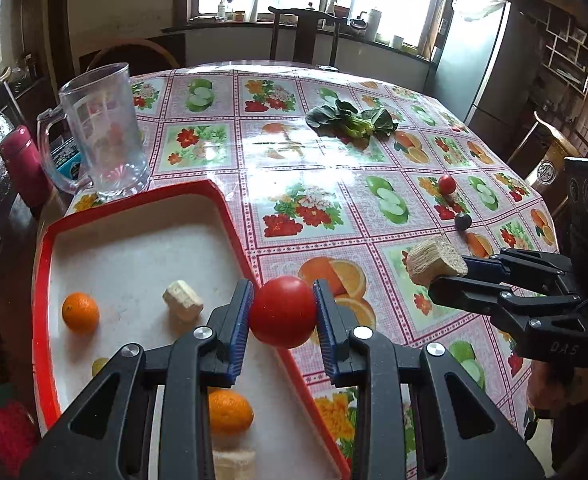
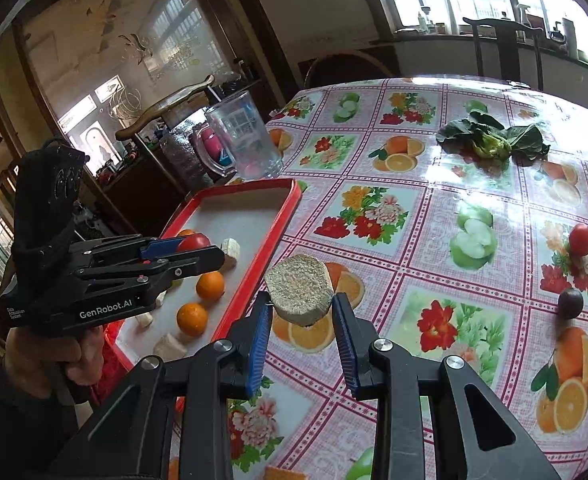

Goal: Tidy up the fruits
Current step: 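Carry the tomato and round cream piece over the tray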

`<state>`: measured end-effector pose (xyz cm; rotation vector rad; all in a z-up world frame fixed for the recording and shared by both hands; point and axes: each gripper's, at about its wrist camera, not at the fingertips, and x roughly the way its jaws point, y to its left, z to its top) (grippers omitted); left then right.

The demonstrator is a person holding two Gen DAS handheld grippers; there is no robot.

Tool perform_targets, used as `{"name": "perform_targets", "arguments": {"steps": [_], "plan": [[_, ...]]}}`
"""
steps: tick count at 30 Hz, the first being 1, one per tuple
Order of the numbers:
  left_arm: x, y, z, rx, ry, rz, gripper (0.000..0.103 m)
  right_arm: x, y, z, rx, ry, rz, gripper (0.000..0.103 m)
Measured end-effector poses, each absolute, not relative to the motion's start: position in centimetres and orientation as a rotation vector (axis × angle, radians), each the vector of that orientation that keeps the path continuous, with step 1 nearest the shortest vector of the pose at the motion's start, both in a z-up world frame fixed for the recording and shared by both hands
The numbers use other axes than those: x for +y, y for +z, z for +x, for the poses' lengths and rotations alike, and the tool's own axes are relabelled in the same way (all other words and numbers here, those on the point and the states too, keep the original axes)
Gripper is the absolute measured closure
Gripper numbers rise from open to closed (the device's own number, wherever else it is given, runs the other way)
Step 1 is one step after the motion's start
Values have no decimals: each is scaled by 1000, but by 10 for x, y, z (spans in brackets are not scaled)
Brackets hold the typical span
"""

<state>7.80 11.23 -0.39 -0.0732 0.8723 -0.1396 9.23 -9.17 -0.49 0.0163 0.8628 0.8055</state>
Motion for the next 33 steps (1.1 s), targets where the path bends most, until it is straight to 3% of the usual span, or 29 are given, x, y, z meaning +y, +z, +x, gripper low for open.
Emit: {"name": "perform_targets", "arguments": {"steps": [33], "plan": [[184,-26,-36,867,-23,-214,75,-15,-19,18,916,971,-92,72]]}}
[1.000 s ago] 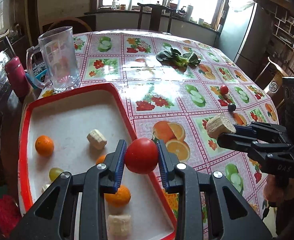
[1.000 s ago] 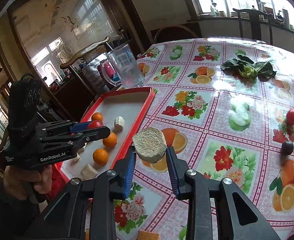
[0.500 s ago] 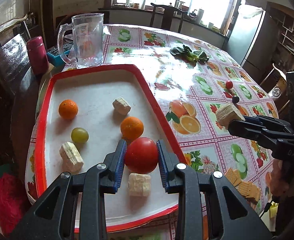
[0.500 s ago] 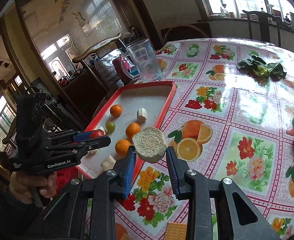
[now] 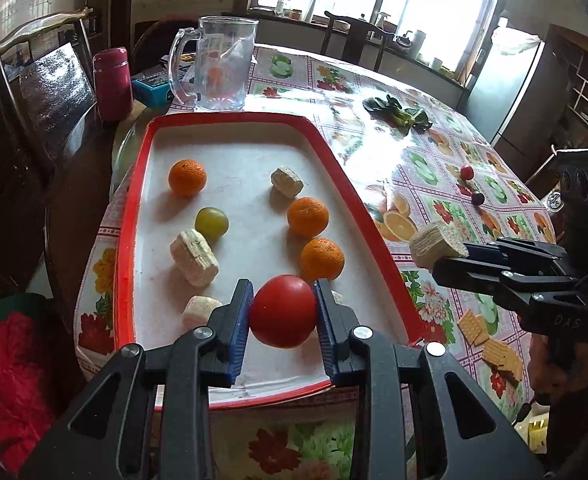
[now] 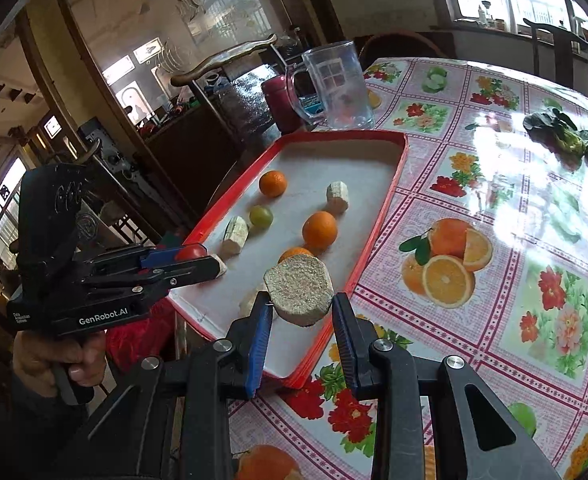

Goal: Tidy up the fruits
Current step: 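Carry the tomato and round cream piece over the tray, then open both grippers to release the tomato and cream piece into the tray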

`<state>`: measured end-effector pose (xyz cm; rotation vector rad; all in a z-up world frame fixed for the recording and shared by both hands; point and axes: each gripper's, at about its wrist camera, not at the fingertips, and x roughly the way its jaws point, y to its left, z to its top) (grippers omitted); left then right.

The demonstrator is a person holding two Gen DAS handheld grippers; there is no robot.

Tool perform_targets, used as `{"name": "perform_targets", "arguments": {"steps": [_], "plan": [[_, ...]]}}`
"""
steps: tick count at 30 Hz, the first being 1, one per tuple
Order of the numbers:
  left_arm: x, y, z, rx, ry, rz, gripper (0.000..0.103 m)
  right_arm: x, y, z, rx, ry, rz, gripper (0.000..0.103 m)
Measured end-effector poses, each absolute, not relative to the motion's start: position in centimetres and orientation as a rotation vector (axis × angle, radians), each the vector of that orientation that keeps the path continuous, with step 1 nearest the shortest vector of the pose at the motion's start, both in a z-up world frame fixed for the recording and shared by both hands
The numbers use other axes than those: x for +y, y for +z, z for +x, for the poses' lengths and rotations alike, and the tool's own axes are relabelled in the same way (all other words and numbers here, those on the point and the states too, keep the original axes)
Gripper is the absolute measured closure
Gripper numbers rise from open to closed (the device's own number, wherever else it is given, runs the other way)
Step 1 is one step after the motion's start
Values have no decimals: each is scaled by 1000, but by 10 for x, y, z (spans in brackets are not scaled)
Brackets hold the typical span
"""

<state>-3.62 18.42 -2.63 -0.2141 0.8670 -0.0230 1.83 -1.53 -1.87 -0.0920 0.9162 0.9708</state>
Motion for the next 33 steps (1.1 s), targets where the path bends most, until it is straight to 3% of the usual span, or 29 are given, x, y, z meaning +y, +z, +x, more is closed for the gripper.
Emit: {"name": "perform_targets", "arguments": {"steps": [30,33], "plan": [[199,-64,-44,963,22,-225,75,27,-49,4,981,994,-256,71],[199,-63,-44,964,20,-233,68,23,-47,5,978,994,-245,70]]}}
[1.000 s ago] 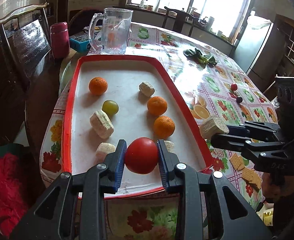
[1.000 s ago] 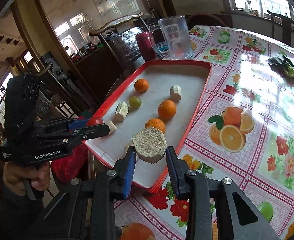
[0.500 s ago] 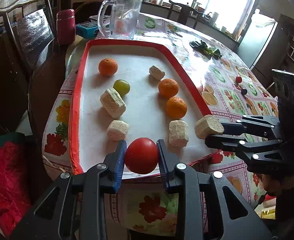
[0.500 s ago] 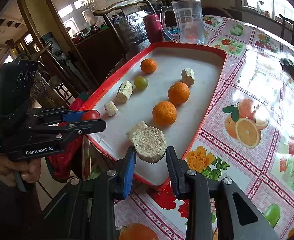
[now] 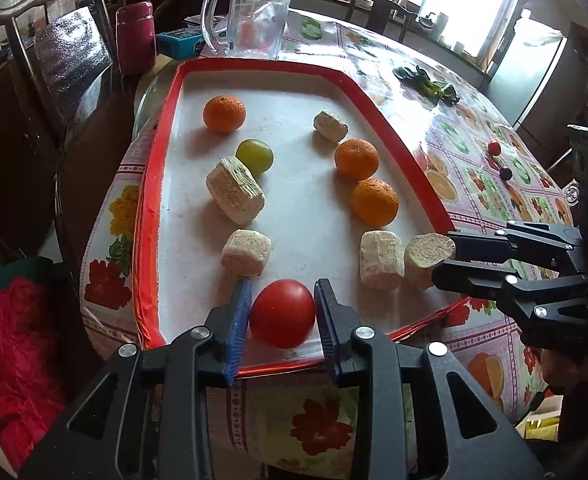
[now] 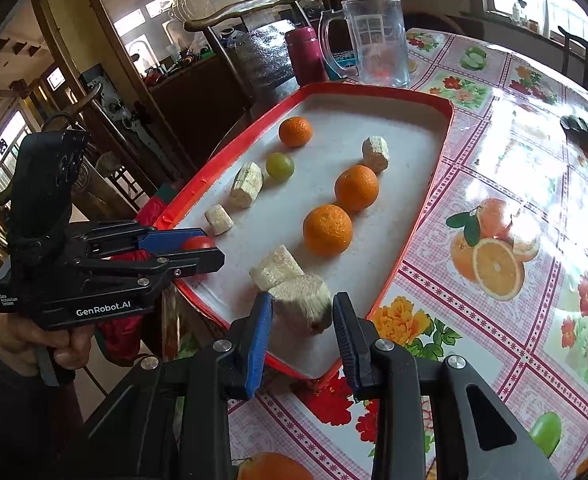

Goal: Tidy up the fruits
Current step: 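Open both grippers to release the tomato and cream piece into the tray, then grasp another red tomato with the left gripper while the right grasps the dark plum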

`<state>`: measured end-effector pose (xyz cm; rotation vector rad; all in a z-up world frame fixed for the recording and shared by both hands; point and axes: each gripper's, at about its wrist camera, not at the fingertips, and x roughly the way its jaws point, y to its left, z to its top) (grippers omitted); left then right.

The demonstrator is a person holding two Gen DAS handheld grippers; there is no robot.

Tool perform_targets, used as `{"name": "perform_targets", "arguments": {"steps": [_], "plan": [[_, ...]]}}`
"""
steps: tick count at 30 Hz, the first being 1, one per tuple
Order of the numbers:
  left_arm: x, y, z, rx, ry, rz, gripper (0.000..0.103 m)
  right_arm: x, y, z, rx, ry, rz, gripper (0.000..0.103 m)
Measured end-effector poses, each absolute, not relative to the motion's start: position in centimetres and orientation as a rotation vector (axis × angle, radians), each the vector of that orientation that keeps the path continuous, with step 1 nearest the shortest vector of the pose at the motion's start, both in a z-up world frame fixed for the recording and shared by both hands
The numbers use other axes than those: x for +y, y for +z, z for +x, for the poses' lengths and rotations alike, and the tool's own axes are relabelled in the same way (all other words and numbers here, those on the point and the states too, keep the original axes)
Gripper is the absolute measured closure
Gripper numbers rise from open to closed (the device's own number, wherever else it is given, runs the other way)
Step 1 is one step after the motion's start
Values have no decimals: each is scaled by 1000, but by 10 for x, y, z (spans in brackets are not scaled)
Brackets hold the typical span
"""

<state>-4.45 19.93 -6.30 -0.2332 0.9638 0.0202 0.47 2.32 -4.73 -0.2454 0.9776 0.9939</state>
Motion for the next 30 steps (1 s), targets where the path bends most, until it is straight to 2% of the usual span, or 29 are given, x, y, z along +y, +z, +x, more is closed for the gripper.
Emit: {"name": "perform_targets", "arguments": {"steps": [2,14,30], "plan": [[198,-61,-45,962,22,-234,63,18,-45,5,970,995,-234,70],[164,-35,-33,919,-63,-204,63,-67,-33,28,941,864,-98,68],[49,-13,40,918,-311,-78,63,-214,-44,91,929,535,77,68]]}}
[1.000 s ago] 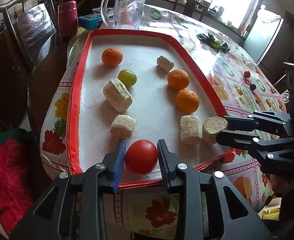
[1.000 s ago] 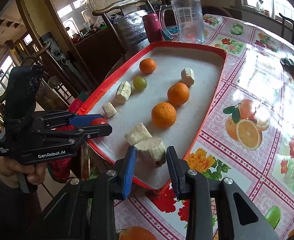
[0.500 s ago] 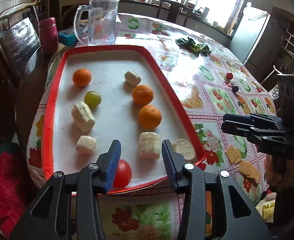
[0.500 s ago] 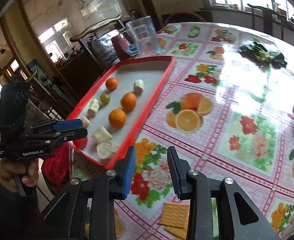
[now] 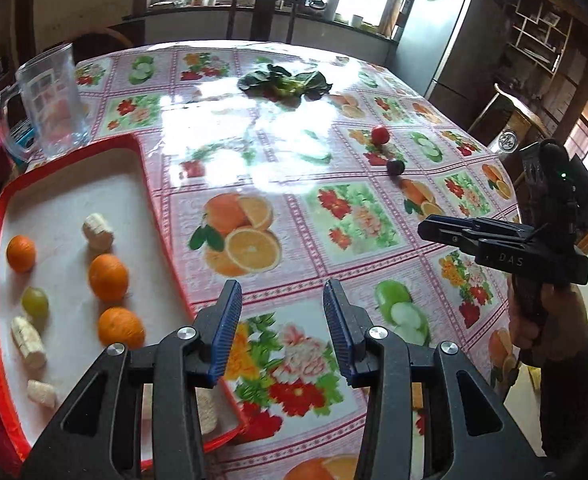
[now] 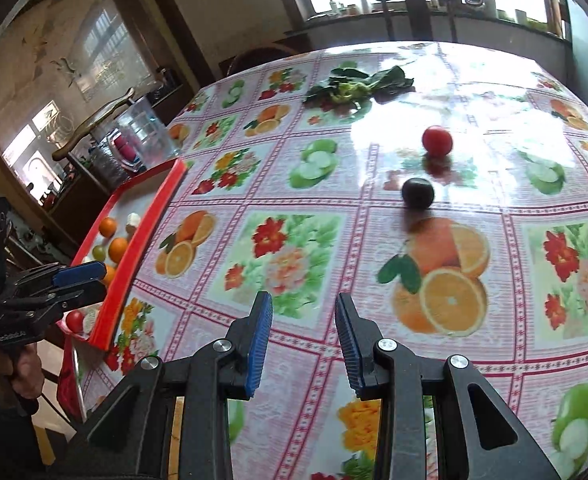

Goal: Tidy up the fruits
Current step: 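Grasp another red tomato with the left gripper while the right grasps the dark plum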

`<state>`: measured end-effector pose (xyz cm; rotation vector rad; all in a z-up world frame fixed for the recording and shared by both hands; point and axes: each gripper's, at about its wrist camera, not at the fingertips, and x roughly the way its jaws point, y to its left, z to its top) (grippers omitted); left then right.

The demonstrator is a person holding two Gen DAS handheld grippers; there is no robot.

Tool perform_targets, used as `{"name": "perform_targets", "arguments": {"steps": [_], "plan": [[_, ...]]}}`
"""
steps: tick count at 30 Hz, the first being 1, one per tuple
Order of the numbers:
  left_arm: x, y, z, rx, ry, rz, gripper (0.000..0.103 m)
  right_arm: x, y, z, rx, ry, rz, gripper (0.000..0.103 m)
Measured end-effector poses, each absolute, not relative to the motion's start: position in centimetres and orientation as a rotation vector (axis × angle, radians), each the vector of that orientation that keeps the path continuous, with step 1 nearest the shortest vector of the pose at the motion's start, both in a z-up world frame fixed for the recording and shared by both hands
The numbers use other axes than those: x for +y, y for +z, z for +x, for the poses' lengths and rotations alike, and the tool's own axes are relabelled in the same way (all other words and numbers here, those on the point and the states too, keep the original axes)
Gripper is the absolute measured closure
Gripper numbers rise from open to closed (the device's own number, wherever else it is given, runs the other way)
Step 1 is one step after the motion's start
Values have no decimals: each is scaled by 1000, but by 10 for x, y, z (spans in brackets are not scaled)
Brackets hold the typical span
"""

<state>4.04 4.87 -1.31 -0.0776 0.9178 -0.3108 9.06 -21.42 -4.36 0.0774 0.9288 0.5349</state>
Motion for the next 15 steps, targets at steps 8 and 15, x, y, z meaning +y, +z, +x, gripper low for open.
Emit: {"name": "perform_targets", "arguments": {"steps": [8,15], "plan": [[-4,-1,109,917,-393,-19,63,-240,-54,146,906,436,89,68],[-45,-10,173,954,-426,43,63,-240,-60,182,900,399,62,68]]}}
